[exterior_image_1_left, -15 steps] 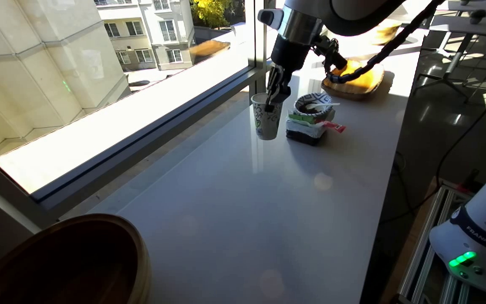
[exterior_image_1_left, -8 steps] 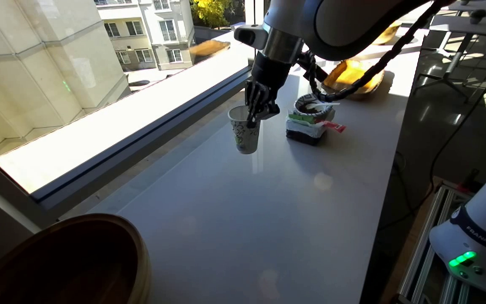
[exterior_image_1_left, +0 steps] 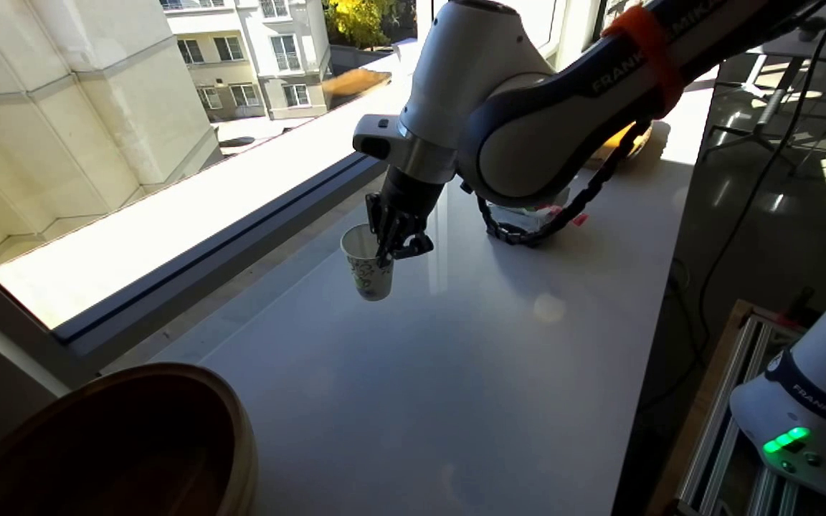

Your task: Put the cup on top of the table

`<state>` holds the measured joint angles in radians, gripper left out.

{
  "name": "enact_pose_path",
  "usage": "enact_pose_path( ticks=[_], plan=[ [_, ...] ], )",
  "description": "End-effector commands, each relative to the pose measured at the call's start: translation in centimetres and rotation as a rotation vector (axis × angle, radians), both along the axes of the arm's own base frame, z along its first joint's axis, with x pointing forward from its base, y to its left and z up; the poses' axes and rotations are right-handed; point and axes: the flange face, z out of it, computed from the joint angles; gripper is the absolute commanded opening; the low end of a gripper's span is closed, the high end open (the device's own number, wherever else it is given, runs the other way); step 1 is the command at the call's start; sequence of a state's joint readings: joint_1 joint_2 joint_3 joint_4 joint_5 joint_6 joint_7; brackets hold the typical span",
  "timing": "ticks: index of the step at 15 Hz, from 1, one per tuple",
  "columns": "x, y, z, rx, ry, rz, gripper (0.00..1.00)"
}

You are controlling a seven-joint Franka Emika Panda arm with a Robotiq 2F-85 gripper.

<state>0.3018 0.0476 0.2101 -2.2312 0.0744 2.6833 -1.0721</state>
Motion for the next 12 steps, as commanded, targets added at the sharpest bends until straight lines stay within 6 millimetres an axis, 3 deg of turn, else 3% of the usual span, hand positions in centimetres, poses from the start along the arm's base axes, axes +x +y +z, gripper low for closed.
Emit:
enact_pose_path(
  ticks=[1,12],
  plan=[
    [1.4,1.4,-2.2,-0.015,-0.012,0.052,0.01],
    [2.3,1.5,-6.3,-0.048,0.045,0.074,0.01]
  ],
)
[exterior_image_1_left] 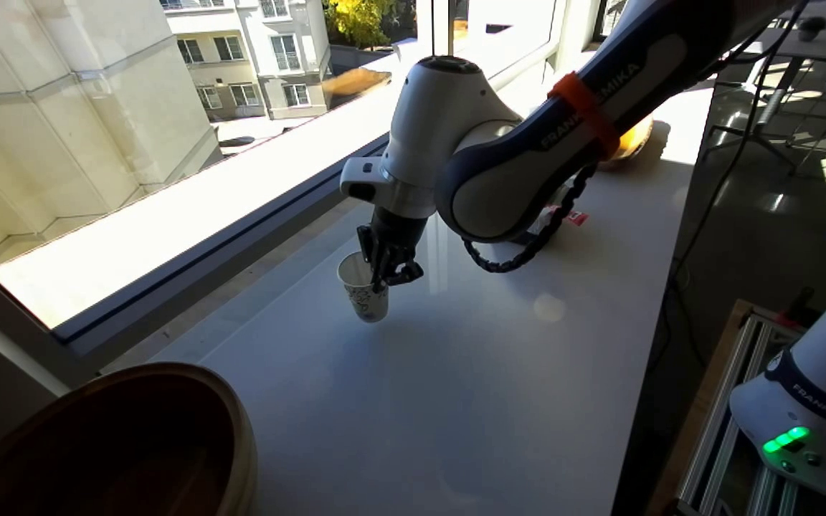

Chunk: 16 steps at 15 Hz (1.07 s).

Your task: Put the cup on top of the table

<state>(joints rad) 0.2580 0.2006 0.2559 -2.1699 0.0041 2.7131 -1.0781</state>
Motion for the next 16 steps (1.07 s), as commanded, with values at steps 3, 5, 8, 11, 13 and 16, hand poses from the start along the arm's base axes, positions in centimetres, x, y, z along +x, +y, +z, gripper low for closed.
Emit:
enact_pose_path(
  ticks=[3,5,8,11,13,16],
  plan=[
    [0.3,0.3,-1.4,-0.016,0.009,0.028,0.01],
    [0.3,0.2,-1.5,-0.022,0.013,0.030,0.07],
    [0.4,0.0,-0.7,-0.061,0.013,0.029,0.31],
    [0.6,0.4,1.4,-0.074,0.019,0.015,0.54],
    [0.8,0.3,3.6,-0.098,0.039,-0.029,0.69],
    [1.0,-0.8,7.9,-0.150,0.106,-0.203,0.92]
  ],
)
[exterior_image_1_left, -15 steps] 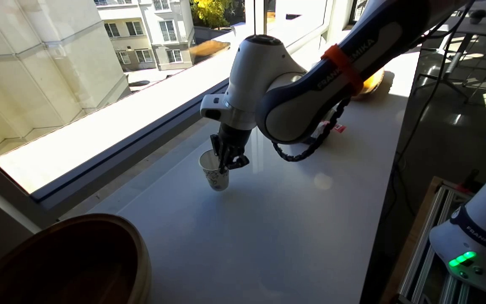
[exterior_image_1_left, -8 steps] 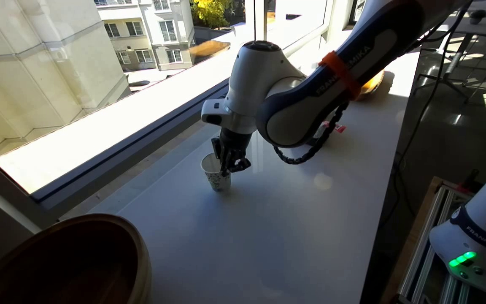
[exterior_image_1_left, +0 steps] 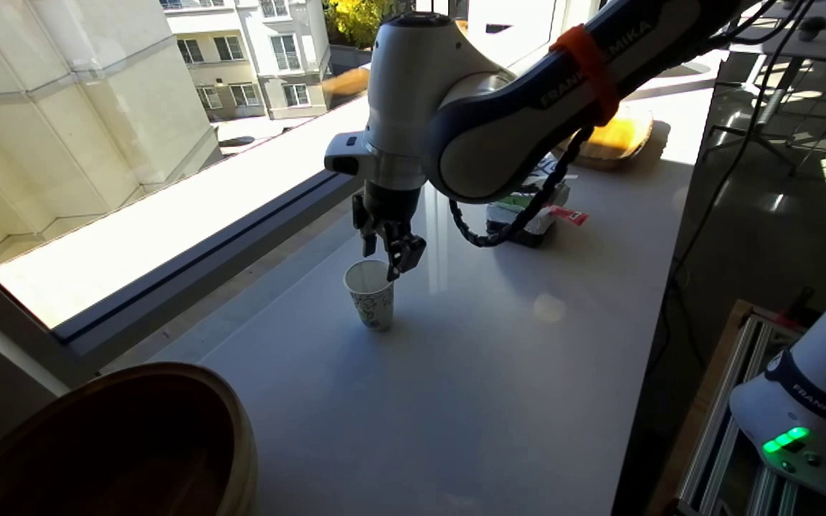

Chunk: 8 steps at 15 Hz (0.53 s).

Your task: Put the cup on top of the table

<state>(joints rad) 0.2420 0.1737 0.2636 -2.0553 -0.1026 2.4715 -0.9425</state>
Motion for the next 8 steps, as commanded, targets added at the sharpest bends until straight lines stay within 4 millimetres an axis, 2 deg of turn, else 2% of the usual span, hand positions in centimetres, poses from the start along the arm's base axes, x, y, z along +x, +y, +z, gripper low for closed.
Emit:
enact_pose_path(
  ticks=[1,3,5,8],
  plan=[
    [-0.4,-1.6,5.4,-0.078,0.068,-0.181,0.98],
    [-0.9,-3.1,8.0,-0.108,0.134,-0.272,1.00],
    [-1.6,-5.5,10.3,-0.153,0.159,-0.377,1.00],
    [-3.4,-9.2,12.7,-0.193,0.224,-0.533,1.00]
  ],
)
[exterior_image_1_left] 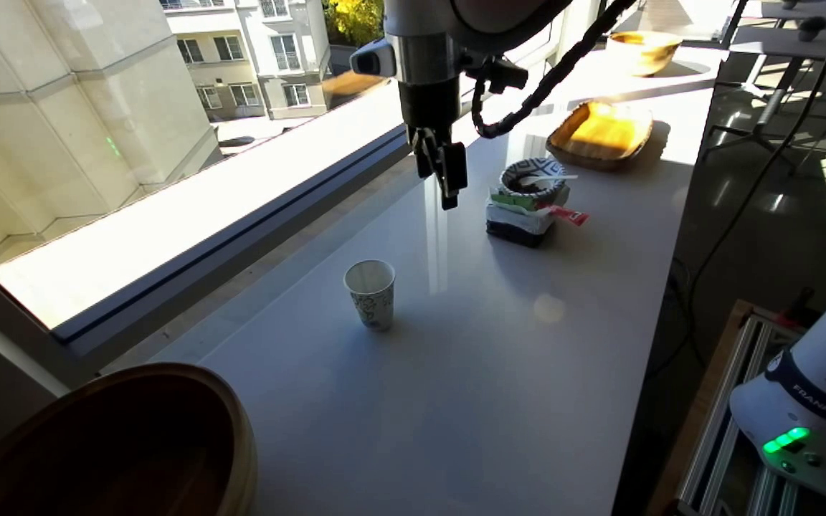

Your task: Put the cup on top of the table

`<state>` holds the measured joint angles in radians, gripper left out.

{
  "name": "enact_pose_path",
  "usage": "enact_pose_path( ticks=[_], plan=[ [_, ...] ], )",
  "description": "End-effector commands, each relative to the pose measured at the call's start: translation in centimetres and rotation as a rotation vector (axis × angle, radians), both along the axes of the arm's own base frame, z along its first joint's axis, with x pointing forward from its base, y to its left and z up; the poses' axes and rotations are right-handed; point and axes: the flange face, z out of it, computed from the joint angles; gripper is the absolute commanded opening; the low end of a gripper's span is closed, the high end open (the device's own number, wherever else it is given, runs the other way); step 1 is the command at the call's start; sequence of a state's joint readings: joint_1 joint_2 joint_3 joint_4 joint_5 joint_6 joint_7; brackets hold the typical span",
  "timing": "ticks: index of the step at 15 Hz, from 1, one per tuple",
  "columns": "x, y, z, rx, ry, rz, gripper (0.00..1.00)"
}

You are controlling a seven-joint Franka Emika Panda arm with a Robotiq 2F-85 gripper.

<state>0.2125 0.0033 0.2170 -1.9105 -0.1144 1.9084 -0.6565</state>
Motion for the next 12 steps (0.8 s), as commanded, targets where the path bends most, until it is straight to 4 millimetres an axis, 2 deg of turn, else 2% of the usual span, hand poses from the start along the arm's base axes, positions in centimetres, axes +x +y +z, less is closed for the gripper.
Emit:
enact_pose_path(
  ticks=[1,5,6,8,12],
  plan=[
    [-2.5,-4.5,2.3,-0.064,0.056,-0.188,0.99],
    [-5.6,-10.2,4.5,-0.103,0.095,-0.413,1.00],
    [-3.1,-8.2,4.0,-0.081,0.094,-0.323,1.00],
    [-4.2,-10.0,4.8,-0.085,0.092,-0.383,1.00],
    [-4.8,-10.2,4.8,-0.089,0.090,-0.400,1.00]
  ],
)
